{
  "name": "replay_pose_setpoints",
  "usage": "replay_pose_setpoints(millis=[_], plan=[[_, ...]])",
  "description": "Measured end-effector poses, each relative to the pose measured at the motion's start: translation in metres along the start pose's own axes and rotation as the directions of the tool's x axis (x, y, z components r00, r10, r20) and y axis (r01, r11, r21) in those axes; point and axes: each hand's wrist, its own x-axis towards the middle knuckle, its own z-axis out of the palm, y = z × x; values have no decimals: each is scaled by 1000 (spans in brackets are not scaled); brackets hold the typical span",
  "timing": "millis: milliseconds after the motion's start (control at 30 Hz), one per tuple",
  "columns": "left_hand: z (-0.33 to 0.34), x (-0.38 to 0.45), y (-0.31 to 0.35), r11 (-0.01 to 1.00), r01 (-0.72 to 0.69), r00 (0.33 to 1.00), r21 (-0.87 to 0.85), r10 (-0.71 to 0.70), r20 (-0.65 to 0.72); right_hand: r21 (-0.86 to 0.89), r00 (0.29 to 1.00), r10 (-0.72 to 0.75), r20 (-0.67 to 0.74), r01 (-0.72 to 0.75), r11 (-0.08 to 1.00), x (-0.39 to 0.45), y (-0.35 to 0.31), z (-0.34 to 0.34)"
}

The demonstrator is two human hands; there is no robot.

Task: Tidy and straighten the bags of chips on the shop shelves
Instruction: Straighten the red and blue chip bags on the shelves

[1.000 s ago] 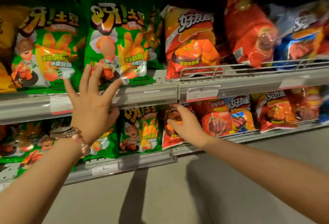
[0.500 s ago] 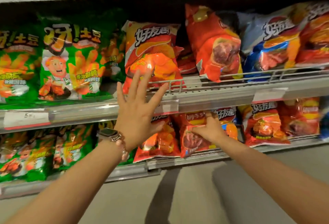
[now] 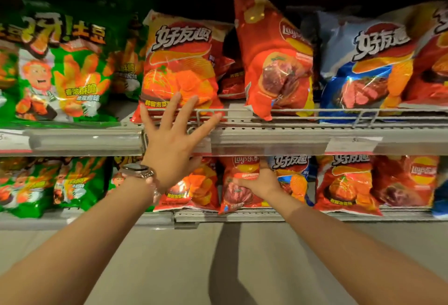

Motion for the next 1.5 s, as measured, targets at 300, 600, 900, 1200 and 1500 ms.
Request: replay_pose_setpoints(millis=[300,600,900,1200,1500], plan=[[10,-3,-3,999,-53,996,5,53,-71,128,985,-49,-164,71,989,-6,7,15],[37,-69,15,912,-246,955,-328,171,-241,284,960,-100,-261,176,943,-60,-14,-9],[44,-62,63,-76,727,671,-683,-135,729,248,986,56,-156,-16,969,-105,-18,-22],[63,-52,104,-332,764,547,-553,-120,828,205,985,-97,-141,125,971,-113,0,-16],[74,-49,136,-415,764,457,-493,-191,869,175,970,-194,149,167,970,-91,51,-88]])
